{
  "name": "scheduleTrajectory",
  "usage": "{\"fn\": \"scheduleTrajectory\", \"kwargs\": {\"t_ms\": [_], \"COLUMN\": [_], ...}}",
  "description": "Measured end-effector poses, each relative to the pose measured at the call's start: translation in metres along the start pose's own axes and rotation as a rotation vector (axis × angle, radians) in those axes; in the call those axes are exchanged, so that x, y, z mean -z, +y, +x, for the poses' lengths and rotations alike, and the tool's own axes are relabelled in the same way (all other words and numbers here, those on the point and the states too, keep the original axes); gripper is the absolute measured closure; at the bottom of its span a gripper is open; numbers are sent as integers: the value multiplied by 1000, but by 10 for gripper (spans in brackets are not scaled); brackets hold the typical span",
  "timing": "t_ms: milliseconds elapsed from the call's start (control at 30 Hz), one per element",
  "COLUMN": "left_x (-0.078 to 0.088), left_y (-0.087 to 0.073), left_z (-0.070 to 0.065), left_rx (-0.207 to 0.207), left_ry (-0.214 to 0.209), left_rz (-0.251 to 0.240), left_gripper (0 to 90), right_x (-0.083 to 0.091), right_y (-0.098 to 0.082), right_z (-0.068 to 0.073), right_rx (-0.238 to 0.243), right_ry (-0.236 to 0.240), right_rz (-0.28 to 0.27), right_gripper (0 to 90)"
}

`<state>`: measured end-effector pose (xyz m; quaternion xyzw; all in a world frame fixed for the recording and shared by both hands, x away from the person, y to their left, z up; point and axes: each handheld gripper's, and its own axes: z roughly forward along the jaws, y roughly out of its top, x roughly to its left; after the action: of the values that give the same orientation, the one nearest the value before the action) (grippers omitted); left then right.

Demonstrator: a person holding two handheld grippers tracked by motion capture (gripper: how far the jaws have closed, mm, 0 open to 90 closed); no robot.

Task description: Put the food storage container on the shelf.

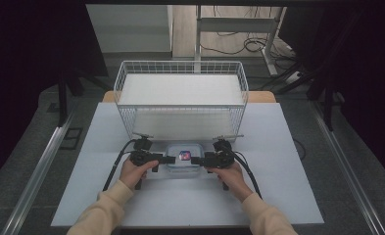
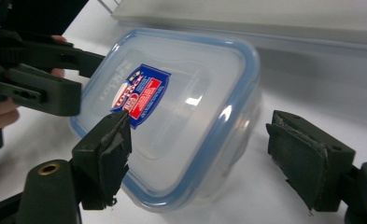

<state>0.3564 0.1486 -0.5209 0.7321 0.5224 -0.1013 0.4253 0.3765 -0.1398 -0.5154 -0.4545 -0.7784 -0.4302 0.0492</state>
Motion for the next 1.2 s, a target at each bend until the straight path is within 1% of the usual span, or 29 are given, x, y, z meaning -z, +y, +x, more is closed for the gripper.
{"fn": "scheduleTrajectory", "kwargs": {"t_ms": [33, 67, 167, 233, 300, 367, 400, 533, 600, 633, 667, 700, 733, 833, 867, 933, 967, 1000, 1067, 1200], "left_x": [-1, -1, -2, -2, -1, 1, 3, 3, 4, 5, 5, 6, 6, 7, 8, 9, 11, 12, 12, 13], "left_y": [0, -1, -2, -3, -3, -3, -4, -6, -7, -7, -8, -9, -10, -11, -11, -12, -12, -13, -14, -16], "left_z": [-1, 0, 0, 0, 1, 1, 0, -2, -3, -4, -5, -5, -6, -9, -10, -12, -11, -11, -10, -11], "left_rx": [6, 2, 24, 16, 25, 25, 20, 22, 15, 19, 20, 11, 9, -1, -3, 17, 8, 10, 14, 8], "left_ry": [-6, -13, -45, -34, -40, -39, -35, -32, -26, -23, -22, -20, -16, -2, 3, 6, 7, 4, -2, 2], "left_rz": [-2, 7, 4, 6, 0, -9, -7, -13, -10, -15, -17, -16, -20, -23, -27, -67, -67, -79, -84, -86], "left_gripper": [229, 236, 293, 323, 346, 394, 424, 435, 443, 447, 454, 458, 464, 469, 472, 502, 522, 537, 545, 550], "right_x": [-1, -2, -2, -2, -2, -2, -2, 0, 0, 1, 3, 4, 5, 5, 6, 8, 10, 11, 12, 14], "right_y": [0, -1, -1, -1, -1, 0, 0, -1, -2, -2, -2, -1, -1, -2, -2, -3, -4, -4, -7, -9], "right_z": [0, 1, 2, 2, 1, 0, 0, 2, 3, 4, 4, 4, 3, 4, 5, 6, 7, 8, 11, 13], "right_rx": [3, 3, 2, 0, -10, -30, -30, -17, -13, -12, -19, -28, -35, -25, -23, -30, -32, -25, -16, -4], "right_ry": [2, 5, 12, 16, 22, 34, 34, 25, 20, 19, 17, 20, 25, 21, 19, 15, 14, 12, 3, -1], "right_rz": [0, -2, -6, -5, -3, 1, 2, 3, 1, 0, -12, -18, -20, -27, -27, -35, -41, -45, -56, -64], "right_gripper": [227, 233, 261, 267, 280, 293, 293, 297, 301, 311, 346, 364, 372, 379, 386, 413, 425, 431, 437, 444]}}
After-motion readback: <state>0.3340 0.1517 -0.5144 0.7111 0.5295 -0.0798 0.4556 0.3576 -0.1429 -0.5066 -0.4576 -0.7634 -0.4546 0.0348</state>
